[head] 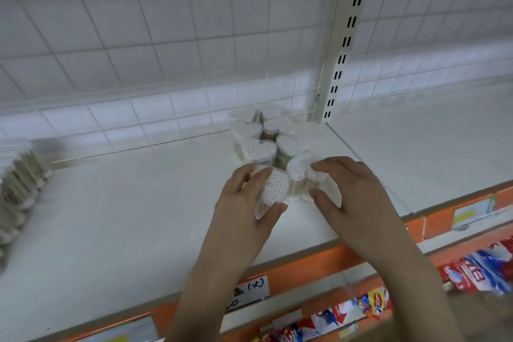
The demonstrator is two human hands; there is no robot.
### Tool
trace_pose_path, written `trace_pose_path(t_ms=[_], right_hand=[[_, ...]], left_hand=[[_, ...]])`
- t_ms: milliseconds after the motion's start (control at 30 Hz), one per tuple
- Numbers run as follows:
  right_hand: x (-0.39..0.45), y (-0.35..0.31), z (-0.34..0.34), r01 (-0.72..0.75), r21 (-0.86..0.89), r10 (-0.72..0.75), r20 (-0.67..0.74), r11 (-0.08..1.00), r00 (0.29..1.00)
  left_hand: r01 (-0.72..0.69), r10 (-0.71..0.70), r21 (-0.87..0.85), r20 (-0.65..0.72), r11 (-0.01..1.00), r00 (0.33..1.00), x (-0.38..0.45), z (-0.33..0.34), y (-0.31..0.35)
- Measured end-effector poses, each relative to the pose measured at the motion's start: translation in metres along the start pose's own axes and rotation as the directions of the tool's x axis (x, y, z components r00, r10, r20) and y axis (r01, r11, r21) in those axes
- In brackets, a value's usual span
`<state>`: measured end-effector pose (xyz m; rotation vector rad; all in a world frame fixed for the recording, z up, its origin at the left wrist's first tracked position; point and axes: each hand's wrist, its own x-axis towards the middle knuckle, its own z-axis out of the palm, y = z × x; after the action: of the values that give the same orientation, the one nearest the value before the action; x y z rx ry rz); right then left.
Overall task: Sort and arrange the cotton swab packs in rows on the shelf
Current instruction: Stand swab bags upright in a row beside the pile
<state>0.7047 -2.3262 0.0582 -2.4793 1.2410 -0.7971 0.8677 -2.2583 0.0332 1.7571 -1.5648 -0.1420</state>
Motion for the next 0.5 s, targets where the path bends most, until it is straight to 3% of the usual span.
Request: trace_pose_path(t_ms=[500], right_hand=[[0.025, 0.011, 0.012, 0.091, 0.018, -0.091, 0.029, 0.996, 0.995]], left_hand=[[0.033, -0.035, -0.021, -0.107, 0.999, 0.994, 0.011, 0.016, -0.006]])
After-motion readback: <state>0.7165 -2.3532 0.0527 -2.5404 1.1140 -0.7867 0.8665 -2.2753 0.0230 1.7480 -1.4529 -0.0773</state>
